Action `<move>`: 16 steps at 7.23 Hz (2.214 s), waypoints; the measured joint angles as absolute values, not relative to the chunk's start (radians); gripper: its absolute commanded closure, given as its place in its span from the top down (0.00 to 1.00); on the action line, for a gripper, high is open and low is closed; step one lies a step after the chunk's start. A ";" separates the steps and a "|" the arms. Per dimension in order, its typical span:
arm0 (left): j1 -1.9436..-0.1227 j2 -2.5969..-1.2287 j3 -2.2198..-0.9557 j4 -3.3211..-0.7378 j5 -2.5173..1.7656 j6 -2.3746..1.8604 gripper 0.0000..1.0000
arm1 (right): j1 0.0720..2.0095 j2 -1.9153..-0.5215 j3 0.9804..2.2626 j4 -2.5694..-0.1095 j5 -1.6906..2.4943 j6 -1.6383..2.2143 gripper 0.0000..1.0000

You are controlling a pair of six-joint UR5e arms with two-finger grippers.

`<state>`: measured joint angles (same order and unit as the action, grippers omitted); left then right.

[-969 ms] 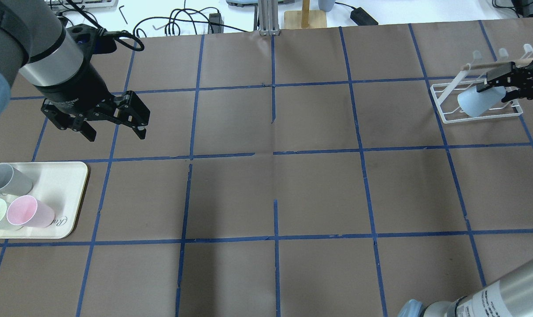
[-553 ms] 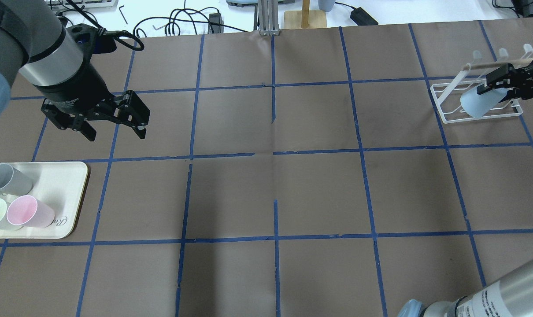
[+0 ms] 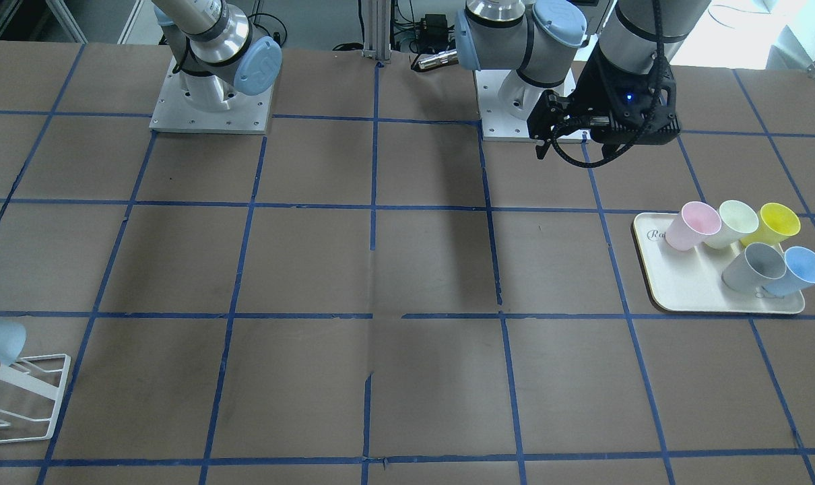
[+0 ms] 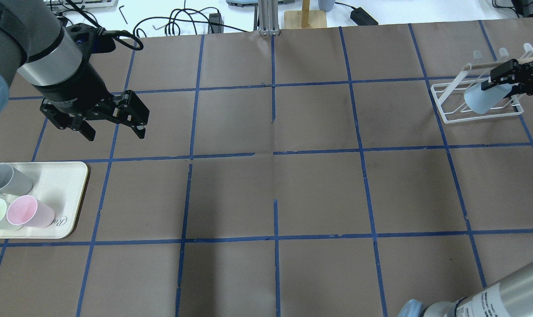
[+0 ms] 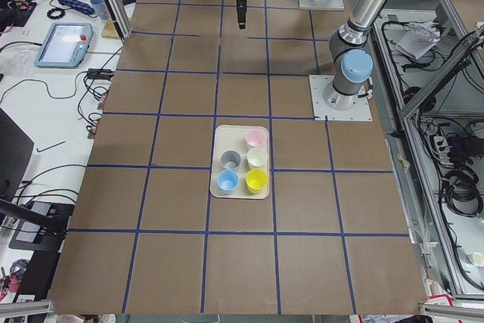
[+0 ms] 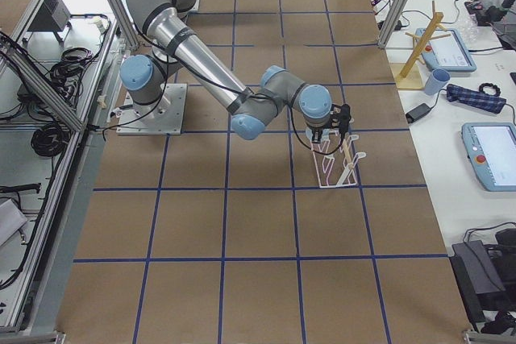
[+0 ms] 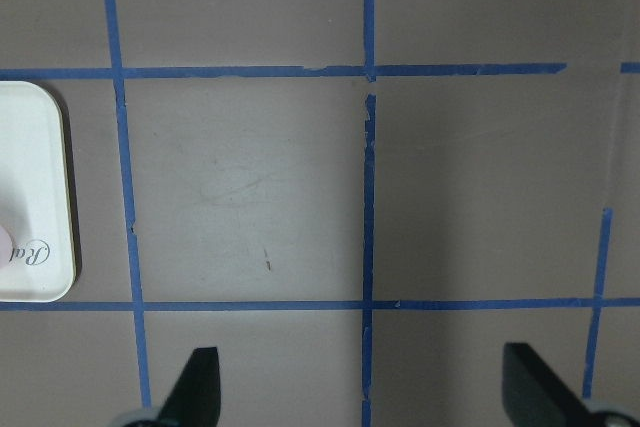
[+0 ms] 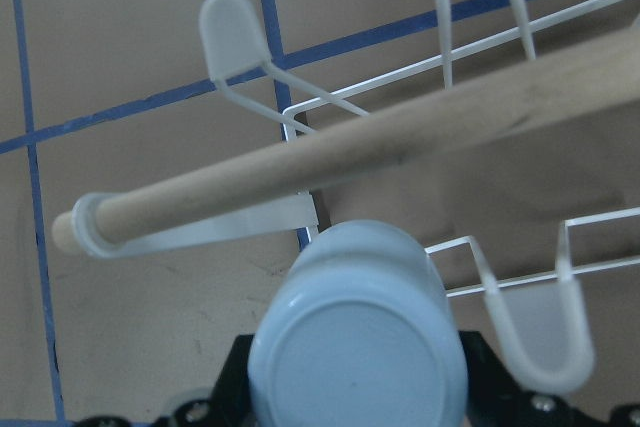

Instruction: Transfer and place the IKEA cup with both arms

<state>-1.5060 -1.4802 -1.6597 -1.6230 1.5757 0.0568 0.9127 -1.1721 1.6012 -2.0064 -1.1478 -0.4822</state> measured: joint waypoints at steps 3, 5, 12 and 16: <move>-1.479 -1.474 -1.642 -1.625 1.345 0.058 1.00 | 0.914 -1.228 1.600 -2.001 -1.154 -0.481 0.44; -1.420 -1.475 -1.647 -1.631 1.133 0.060 1.00 | 0.914 -1.285 1.600 -1.971 -1.173 -0.483 0.36; -1.350 -1.521 -1.801 -1.634 0.407 0.084 1.00 | 1.142 -1.442 1.468 -1.596 -1.131 -0.479 0.28; -1.355 -1.525 -1.982 -1.581 -0.017 0.067 1.00 | 1.312 -1.456 1.534 -1.479 -0.668 -0.505 0.28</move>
<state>-1.3548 -1.5252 -1.9822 -1.5810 -0.0168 0.0669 1.3124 -1.4561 1.5341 -1.4789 -0.6684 -0.5051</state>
